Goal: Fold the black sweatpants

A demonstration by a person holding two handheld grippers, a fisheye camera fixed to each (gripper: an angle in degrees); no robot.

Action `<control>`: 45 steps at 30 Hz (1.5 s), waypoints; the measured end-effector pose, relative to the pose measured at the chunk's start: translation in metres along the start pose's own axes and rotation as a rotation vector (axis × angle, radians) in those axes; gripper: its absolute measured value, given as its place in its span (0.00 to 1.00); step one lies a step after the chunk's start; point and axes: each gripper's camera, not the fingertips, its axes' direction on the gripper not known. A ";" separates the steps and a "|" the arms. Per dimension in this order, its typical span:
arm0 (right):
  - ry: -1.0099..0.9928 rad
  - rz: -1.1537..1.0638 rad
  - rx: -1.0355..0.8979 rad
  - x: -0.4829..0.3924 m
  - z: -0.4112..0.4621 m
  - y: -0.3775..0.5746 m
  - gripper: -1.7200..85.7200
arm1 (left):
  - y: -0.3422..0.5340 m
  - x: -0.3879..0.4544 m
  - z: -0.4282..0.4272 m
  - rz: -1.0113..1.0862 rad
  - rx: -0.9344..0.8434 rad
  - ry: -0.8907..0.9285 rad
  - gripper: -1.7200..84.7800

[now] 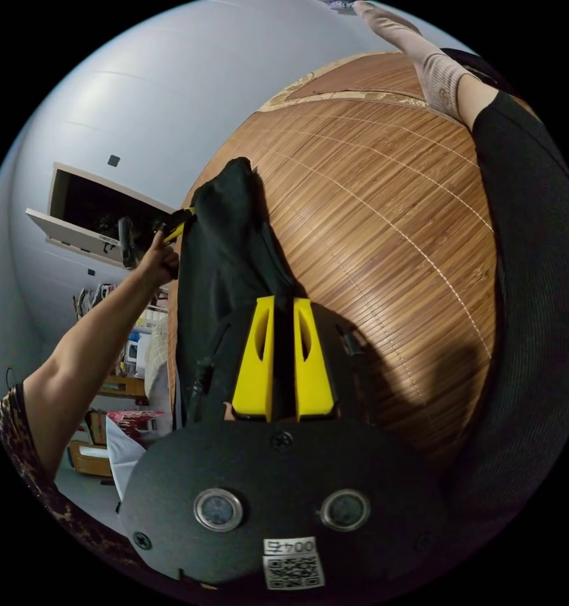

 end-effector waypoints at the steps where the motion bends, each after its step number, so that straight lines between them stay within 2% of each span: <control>1: 0.000 0.000 0.000 0.000 0.000 0.000 0.09 | 0.003 0.001 -0.007 -0.012 0.009 -0.001 0.12; 7: -0.005 0.008 -0.004 -0.003 -0.007 0.000 0.09 | 0.061 0.056 -0.080 0.082 0.124 -0.088 0.09; 10: -0.020 0.021 -0.012 -0.003 -0.012 0.000 0.10 | 0.100 0.094 -0.085 0.159 0.072 -0.013 0.09; 13: -0.015 0.027 -0.011 -0.004 -0.021 0.000 0.11 | 0.139 0.147 -0.068 0.258 0.006 -0.015 0.10; 16: 0.002 0.015 0.027 -0.006 -0.035 0.000 0.11 | 0.170 0.195 -0.042 0.343 -0.083 -0.117 0.13; 17: 0.014 0.004 0.049 -0.008 -0.041 0.001 0.11 | 0.183 0.209 -0.029 0.374 -0.124 -0.203 0.13; 20: 0.014 -0.005 0.085 -0.012 -0.055 0.000 0.11 | 0.198 0.228 -0.031 0.412 -0.085 -0.299 0.14; 35: -0.069 -0.056 0.100 -0.042 -0.086 0.006 0.10 | 0.145 0.145 -0.038 0.191 -0.059 -0.377 0.15; 40: -0.028 -0.109 0.093 -0.063 -0.082 0.009 0.10 | 0.157 0.115 -0.064 0.070 -0.018 -0.259 0.19; 42: -0.021 -0.117 0.074 -0.069 -0.078 0.012 0.11 | 0.180 0.107 -0.098 0.017 0.076 -0.195 0.19; 45: -0.028 -0.132 0.040 -0.075 -0.074 0.015 0.11 | 0.225 0.114 -0.159 0.052 0.180 -0.127 0.18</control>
